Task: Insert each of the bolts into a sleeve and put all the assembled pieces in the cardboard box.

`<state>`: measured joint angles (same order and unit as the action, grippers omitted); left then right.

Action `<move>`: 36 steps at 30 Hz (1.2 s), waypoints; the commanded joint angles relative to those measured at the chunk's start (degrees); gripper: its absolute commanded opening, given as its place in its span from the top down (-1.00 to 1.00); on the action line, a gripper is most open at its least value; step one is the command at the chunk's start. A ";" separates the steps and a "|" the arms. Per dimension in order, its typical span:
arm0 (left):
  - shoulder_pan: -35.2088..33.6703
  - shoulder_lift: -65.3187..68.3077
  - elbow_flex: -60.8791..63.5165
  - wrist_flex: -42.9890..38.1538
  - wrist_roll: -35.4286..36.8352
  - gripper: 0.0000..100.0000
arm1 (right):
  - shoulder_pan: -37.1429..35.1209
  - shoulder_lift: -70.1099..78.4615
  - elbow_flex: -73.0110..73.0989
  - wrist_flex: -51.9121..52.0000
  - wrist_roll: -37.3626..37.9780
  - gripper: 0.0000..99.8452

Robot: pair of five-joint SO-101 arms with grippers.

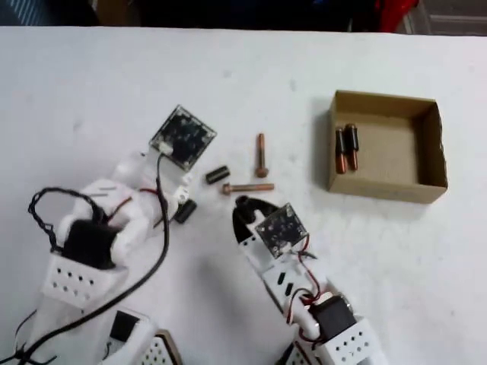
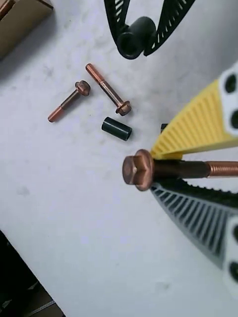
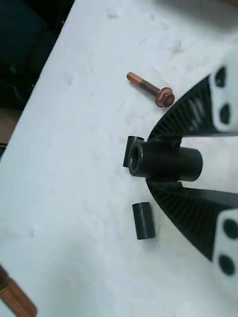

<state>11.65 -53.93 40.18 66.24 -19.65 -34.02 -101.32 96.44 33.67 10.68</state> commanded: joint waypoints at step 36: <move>14.29 -4.53 0.35 -26.64 24.35 0.96 | -3.03 -0.57 0.44 -15.43 -10.29 0.97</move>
<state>24.84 -56.66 40.97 43.12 3.91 -36.66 -101.23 96.44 18.20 0.92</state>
